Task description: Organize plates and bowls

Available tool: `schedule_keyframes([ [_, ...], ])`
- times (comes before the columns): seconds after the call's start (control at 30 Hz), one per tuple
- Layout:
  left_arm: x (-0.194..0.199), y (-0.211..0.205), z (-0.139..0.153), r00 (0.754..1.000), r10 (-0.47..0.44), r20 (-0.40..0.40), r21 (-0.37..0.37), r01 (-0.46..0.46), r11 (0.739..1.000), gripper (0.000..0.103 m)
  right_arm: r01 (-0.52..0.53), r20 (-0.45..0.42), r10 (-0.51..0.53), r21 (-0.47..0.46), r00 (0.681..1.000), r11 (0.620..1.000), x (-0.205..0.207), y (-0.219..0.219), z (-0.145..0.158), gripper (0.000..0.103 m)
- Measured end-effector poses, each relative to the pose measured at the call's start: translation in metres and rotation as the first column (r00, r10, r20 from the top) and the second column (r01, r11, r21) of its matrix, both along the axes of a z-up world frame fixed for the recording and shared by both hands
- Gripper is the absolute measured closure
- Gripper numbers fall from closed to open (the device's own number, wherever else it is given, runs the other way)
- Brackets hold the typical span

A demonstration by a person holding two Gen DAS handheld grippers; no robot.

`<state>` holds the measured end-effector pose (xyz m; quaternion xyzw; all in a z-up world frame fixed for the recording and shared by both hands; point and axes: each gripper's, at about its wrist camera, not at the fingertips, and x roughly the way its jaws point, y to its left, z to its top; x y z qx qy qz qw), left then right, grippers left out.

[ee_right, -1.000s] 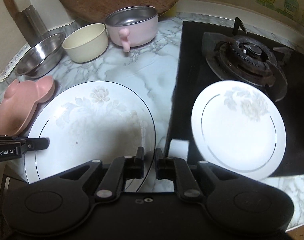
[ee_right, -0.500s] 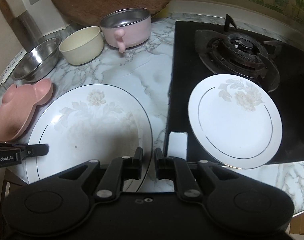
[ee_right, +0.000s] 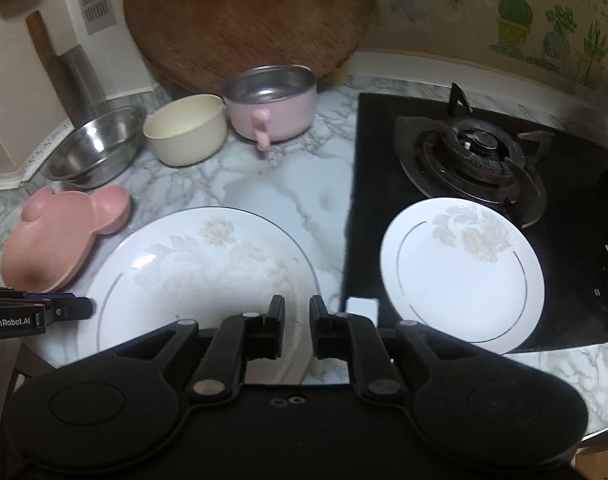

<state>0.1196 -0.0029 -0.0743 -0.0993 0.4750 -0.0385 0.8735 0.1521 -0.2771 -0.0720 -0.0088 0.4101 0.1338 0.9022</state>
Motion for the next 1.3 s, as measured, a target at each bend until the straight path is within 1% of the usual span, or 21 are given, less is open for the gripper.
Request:
schedule_keyframes([
  [0.1, -0.006, 0.002, 0.007, 1.0, -0.005, 0.027, 0.009, 0.005, 1.0, 0.07, -0.002, 0.026, 0.002, -0.002, 1.0, 1.0, -0.005, 0.003, 0.002, 0.089],
  [0.13, -0.008, 0.003, 0.01, 0.999, -0.008, 0.037, 0.012, 0.007, 1.0, 0.061, -0.006, 0.03, 0.006, 0.0, 1.0, 1.0, -0.007, 0.003, 0.003, 0.089],
  [0.17, -0.011, 0.004, 0.013, 0.999, -0.01, 0.049, 0.014, 0.009, 1.0, 0.049, -0.004, 0.037, 0.004, 0.003, 0.999, 1.0, -0.009, 0.004, 0.004, 0.089],
  [0.2, -0.014, 0.005, 0.016, 0.998, -0.009, 0.064, 0.016, 0.008, 1.0, 0.045, 0.001, 0.048, -0.001, 0.005, 0.999, 1.0, -0.012, 0.004, 0.006, 0.089],
  [0.23, -0.017, 0.006, 0.019, 0.997, -0.012, 0.08, 0.019, 0.01, 1.0, 0.043, 0.002, 0.057, -0.002, 0.008, 0.998, 1.0, -0.014, 0.004, 0.007, 0.089],
  [0.33, -0.023, 0.006, 0.026, 0.994, -0.033, 0.104, 0.034, 0.03, 0.999, 0.043, 0.008, 0.074, -0.009, 0.02, 0.997, 1.0, -0.022, 0.006, 0.013, 0.088],
  [0.47, -0.032, 0.01, 0.033, 0.991, -0.05, 0.124, 0.017, 0.049, 0.999, 0.04, 0.024, 0.104, -0.028, 0.034, 0.994, 0.999, -0.036, 0.007, 0.022, 0.083],
  [0.53, -0.036, 0.011, 0.036, 0.989, -0.063, 0.134, 0.011, 0.062, 0.998, 0.039, 0.036, 0.119, -0.04, 0.033, 0.992, 0.999, -0.044, 0.007, 0.026, 0.07],
  [0.57, -0.038, 0.011, 0.038, 0.987, -0.072, 0.141, 0.01, 0.071, 0.997, 0.039, 0.041, 0.127, -0.045, 0.035, 0.991, 0.999, -0.049, 0.007, 0.028, 0.044],
  [0.6, -0.04, 0.01, 0.039, 0.986, -0.079, 0.148, 0.011, 0.078, 0.997, 0.039, 0.04, 0.129, -0.044, 0.034, 0.991, 0.999, -0.053, 0.007, 0.031, 0.002],
  [0.63, -0.042, 0.01, 0.041, 0.984, -0.09, 0.156, 0.012, 0.089, 0.996, 0.039, 0.046, 0.147, -0.049, 0.027, 0.988, 0.999, -0.058, 0.008, 0.033, 0.005],
  [0.7, -0.046, 0.006, 0.045, 0.979, -0.113, 0.169, 0.011, 0.113, 0.994, 0.038, 0.063, 0.169, -0.063, 0.002, 0.984, 0.998, -0.067, 0.01, 0.036, 0.003],
  [0.77, -0.049, 0.001, 0.05, 0.972, -0.139, 0.189, 0.016, 0.139, 0.99, 0.03, 0.085, 0.173, -0.085, 0.006, 0.981, 0.996, -0.073, 0.007, 0.039, 0.003],
  [0.83, -0.053, -0.007, 0.057, 0.962, -0.163, 0.219, 0.038, 0.158, 0.987, 0.027, 0.106, 0.181, -0.105, 0.006, 0.978, 0.994, -0.08, 0.002, 0.042, 0.001],
  [0.9, -0.054, -0.017, 0.065, 0.953, -0.179, 0.246, 0.068, 0.168, 0.983, 0.026, 0.125, 0.198, -0.121, -0.004, 0.973, 0.992, -0.086, -0.004, 0.046, 0.001],
  [1.0, -0.05, -0.032, 0.072, 0.945, -0.208, 0.254, 0.066, 0.197, 0.978, 0.024, 0.145, 0.213, -0.14, -0.011, 0.967, 0.989, -0.091, -0.017, 0.051, 0.0],
  [1.07, -0.046, -0.045, 0.075, 0.936, -0.231, 0.267, 0.068, 0.221, 0.973, 0.023, 0.158, 0.226, -0.149, -0.021, 0.963, 0.987, -0.093, -0.026, 0.053, 0.0],
  [1.2, -0.039, -0.077, 0.074, 0.918, -0.27, 0.292, 0.1, 0.251, 0.963, 0.022, 0.178, 0.232, -0.168, -0.022, 0.958, 0.984, -0.089, -0.05, 0.052, 0.0],
  [1.23, -0.036, -0.084, 0.073, 0.916, -0.275, 0.291, 0.097, 0.257, 0.961, 0.018, 0.183, 0.23, -0.173, -0.022, 0.958, 0.983, -0.087, -0.057, 0.05, 0.0],
  [1.27, -0.031, -0.093, 0.071, 0.917, -0.28, 0.285, 0.095, 0.263, 0.96, 0.007, 0.189, 0.227, -0.18, -0.022, 0.957, 0.982, -0.085, -0.064, 0.049, 0.0],
  [1.3, -0.027, -0.101, 0.069, 0.918, -0.285, 0.277, 0.092, 0.27, 0.959, 0.002, 0.194, 0.223, -0.184, -0.022, 0.957, 0.981, -0.081, -0.072, 0.048, 0.0],
])
